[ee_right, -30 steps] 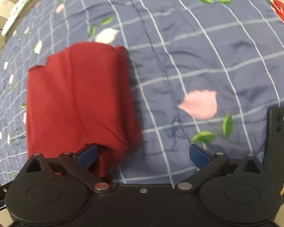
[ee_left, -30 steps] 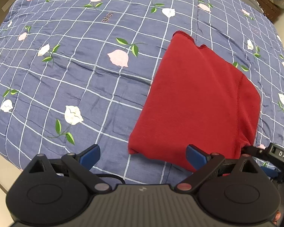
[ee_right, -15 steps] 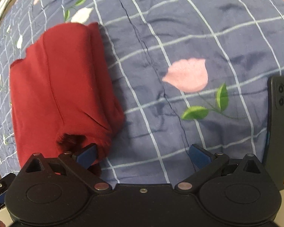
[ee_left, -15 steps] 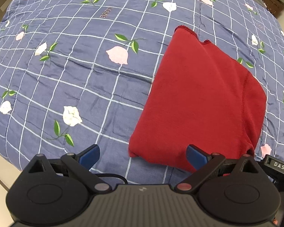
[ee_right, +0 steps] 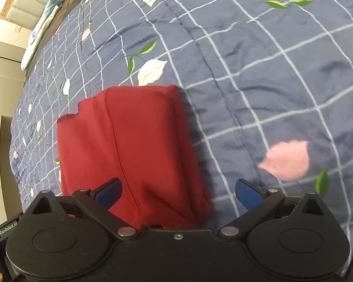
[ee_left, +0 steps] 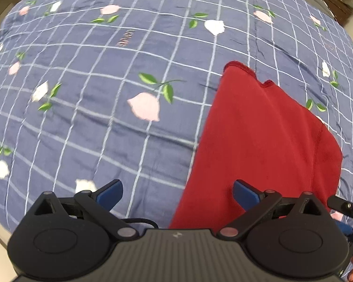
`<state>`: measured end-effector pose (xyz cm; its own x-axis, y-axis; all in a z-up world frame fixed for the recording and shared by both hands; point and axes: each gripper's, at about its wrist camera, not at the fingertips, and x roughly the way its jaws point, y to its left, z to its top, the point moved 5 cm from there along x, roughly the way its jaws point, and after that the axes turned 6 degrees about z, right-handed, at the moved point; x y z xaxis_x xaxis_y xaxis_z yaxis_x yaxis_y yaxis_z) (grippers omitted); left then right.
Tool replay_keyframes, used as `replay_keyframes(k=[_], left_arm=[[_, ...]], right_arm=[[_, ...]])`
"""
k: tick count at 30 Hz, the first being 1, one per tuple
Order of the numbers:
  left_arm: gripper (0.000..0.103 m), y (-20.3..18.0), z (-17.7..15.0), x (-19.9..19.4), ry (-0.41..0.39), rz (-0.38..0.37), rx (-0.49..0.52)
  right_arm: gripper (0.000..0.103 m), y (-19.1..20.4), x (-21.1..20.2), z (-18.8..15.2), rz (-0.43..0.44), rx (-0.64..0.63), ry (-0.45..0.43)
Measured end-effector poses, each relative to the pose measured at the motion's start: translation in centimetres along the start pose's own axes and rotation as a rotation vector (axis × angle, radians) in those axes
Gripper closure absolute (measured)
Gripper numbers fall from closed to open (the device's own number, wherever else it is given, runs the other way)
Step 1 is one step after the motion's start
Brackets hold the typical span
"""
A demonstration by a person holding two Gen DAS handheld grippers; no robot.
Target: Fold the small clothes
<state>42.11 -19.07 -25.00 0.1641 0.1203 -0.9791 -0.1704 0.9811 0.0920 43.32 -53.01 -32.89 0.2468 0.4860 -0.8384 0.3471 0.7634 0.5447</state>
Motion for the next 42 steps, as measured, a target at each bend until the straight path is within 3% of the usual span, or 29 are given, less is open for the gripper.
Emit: replay_keyframes(k=[14,20,26,31,36,37,39,42], left_arm=[[0.000,-2.8,1.6,4.7,0.072,0.005,0.189],[0.000,-2.8,1.5,6.0,0.081,-0.012,0.209],[0.001,-2.2,1.9,6.7,0.158,-0.058,0.145],[0.017,-2.6,2.2,6.0,0.150,-0.091,0.177],[0.054,-3.3,2.5,5.0,0.164,-0.160,0.165],[0.054,-3.5,2.5,4.7,0.165,-0.162,0.166],[0.069,-3.8,2.4,4.4,0.158,-0.157,0.188],[0.081,-4.3,2.3,3.5,0.135,-0.157,0.226]], right_arm=[[0.001,0.2,3.6,0.9,-0.098,-0.006,0.024],[0.001,-0.7,3.7,0.0,-0.084,0.050,0.025],[0.004,-0.1,3.7,0.0,-0.113,0.018,0.026],[0.030,0.7,3.3,0.3,-0.092,0.005,0.004],[0.048,1.6,3.0,0.3,-0.096,-0.011,-0.015],[0.056,1.8,2.9,0.2,-0.101,-0.010,-0.021],[0.067,2.3,2.6,0.2,-0.102,-0.012,-0.033],[0.075,3.3,1.9,-0.1,-0.119,-0.064,-0.049]])
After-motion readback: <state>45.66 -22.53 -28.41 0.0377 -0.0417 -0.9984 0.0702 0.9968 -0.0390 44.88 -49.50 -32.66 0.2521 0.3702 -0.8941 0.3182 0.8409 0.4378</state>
